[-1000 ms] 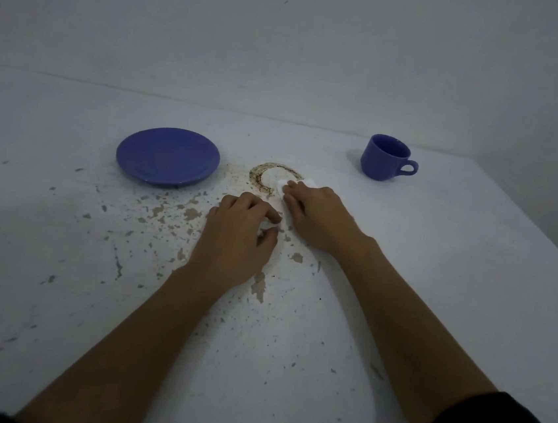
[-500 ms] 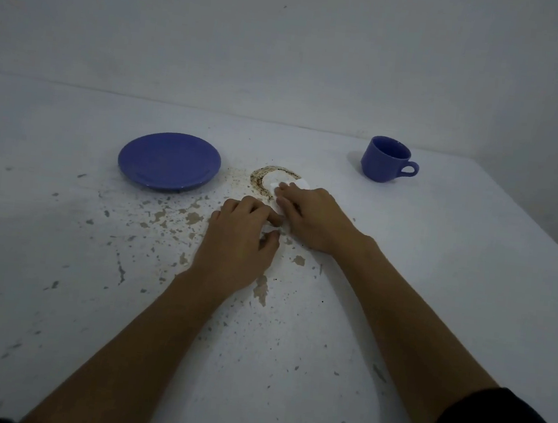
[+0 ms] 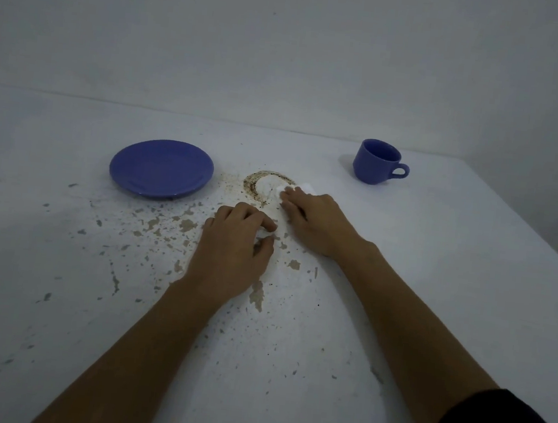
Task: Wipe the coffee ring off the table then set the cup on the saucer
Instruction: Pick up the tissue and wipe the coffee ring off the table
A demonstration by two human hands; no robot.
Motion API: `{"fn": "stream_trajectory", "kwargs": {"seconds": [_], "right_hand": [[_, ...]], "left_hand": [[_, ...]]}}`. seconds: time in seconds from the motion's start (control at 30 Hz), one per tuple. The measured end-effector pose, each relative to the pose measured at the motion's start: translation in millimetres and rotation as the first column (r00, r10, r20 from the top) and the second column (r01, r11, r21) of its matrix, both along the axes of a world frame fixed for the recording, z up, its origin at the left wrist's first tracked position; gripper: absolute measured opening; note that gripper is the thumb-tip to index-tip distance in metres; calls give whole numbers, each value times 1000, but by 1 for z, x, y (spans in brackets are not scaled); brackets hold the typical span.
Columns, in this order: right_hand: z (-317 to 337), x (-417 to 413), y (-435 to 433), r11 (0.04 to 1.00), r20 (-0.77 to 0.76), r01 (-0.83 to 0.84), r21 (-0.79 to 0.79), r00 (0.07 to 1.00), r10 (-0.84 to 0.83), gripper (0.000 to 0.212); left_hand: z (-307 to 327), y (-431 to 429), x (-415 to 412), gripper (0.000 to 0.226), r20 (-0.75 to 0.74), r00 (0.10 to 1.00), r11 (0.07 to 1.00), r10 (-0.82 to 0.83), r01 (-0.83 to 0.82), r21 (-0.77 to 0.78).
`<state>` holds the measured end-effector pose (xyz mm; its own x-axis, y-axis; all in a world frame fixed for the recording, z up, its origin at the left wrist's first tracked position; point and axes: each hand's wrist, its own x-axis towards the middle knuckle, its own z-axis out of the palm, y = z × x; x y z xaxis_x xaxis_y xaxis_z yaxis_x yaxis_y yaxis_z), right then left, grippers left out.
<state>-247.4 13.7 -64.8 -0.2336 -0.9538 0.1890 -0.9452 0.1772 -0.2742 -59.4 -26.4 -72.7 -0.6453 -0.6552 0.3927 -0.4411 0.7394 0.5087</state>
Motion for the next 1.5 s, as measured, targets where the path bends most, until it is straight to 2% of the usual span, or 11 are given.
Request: {"fn": "stream_trajectory", "kwargs": {"seconds": [0.1, 0.27, 0.37, 0.5, 0.6, 0.73, 0.97, 1.17, 1.23, 1.4, 1.5], "right_hand": [[1, -13, 8, 1000, -21, -8, 21, 1000, 9, 43], [6, -14, -11, 988, -56, 141, -68, 988, -145, 37], [3, -2, -19, 989, -42, 87, -121, 995, -93, 33], [4, -14, -2, 1000, -10, 10, -22, 1000, -11, 40], [6, -29, 2, 997, -41, 71, 21, 997, -70, 42], [13, -22, -27, 985, -28, 169, -24, 985, -170, 37], [8, -7, -26, 1000, -26, -12, -21, 1000, 12, 38], [16, -23, -32, 995, -25, 102, -17, 994, -102, 39], [14, -13, -37, 996, -32, 79, -47, 996, -80, 36], [9, -13, -13, 993, 11, -114, -18, 993, 114, 41], [14, -30, -10, 999, 6, -30, 21, 1000, 30, 42]], "left_hand": [[-1, -1, 0, 23, 1, 1000, 1000, 1, -1, -1], [-3, -3, -1, 23, -1, 1000, 1000, 2, -2, 0], [-2, -2, -1, 23, 11, 1000, 1000, 5, -5, -3], [-1, -2, 0, 23, 1, 1000, 1000, -3, 3, 2], [-1, -2, 0, 24, 2, 1000, 1000, -7, 7, 9], [-2, -2, 0, 25, 21, 1000, 1000, -6, 6, 6], [-2, -2, 0, 23, -4, 1000, 1000, -4, 4, 17], [-2, -3, -2, 23, -2, 1000, 1000, 1, -1, 13], [-2, -3, -2, 24, 10, 1000, 1000, 6, -6, 5], [-2, -3, -1, 25, 5, 1000, 1000, 4, -4, 5], [-2, -3, -1, 25, 4, 1000, 1000, 3, -3, 3]]}}
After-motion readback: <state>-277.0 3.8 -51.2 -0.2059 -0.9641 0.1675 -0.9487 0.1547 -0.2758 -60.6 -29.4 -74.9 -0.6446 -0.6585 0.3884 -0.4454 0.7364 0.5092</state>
